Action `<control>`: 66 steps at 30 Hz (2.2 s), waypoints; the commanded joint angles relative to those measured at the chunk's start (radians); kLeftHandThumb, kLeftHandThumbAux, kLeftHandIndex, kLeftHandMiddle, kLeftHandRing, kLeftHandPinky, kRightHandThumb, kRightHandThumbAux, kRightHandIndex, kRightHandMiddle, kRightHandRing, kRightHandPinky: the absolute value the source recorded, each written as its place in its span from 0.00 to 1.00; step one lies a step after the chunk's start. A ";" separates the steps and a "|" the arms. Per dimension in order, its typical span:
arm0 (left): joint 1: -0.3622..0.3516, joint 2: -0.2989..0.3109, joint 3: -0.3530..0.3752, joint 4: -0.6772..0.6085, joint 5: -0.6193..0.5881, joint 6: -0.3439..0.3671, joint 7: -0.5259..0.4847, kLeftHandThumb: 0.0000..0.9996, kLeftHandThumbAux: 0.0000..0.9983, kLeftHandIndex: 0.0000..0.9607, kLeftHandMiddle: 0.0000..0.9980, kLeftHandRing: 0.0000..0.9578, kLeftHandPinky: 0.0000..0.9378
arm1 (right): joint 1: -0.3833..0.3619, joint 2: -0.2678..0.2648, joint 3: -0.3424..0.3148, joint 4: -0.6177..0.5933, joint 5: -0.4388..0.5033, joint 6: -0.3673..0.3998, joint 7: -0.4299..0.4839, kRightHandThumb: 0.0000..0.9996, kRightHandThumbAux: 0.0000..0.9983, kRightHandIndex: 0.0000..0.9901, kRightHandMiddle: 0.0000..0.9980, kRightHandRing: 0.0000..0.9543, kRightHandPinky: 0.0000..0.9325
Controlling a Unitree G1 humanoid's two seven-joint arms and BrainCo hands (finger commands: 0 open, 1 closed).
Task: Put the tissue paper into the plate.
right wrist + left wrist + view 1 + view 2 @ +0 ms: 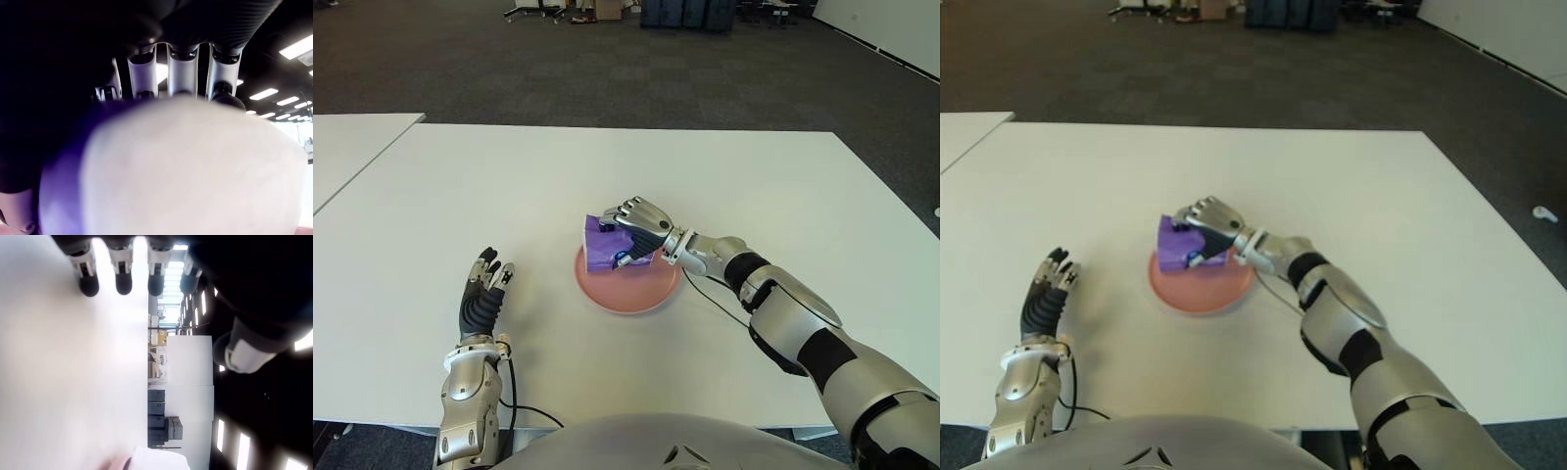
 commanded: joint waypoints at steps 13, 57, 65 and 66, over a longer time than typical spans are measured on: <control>0.004 0.013 0.014 0.012 0.000 0.000 0.001 0.00 0.54 0.00 0.00 0.00 0.01 | 0.023 -0.014 -0.036 0.015 0.044 -0.010 0.130 0.86 0.68 0.41 0.54 0.90 0.89; -0.003 0.022 0.026 -0.026 0.022 0.030 0.011 0.00 0.51 0.00 0.00 0.00 0.02 | -0.016 -0.065 -0.155 -0.011 0.297 -0.244 0.964 0.15 0.17 0.00 0.00 0.00 0.00; -0.004 0.026 0.027 -0.025 0.020 0.033 0.007 0.00 0.52 0.00 0.00 0.00 0.00 | -0.026 -0.054 -0.203 0.004 0.358 -0.223 1.030 0.14 0.19 0.00 0.00 0.00 0.00; -0.005 0.026 0.028 -0.023 0.019 0.032 0.007 0.00 0.52 0.00 0.00 0.00 0.00 | -0.028 -0.052 -0.210 0.006 0.366 -0.220 1.036 0.14 0.20 0.00 0.00 0.00 0.00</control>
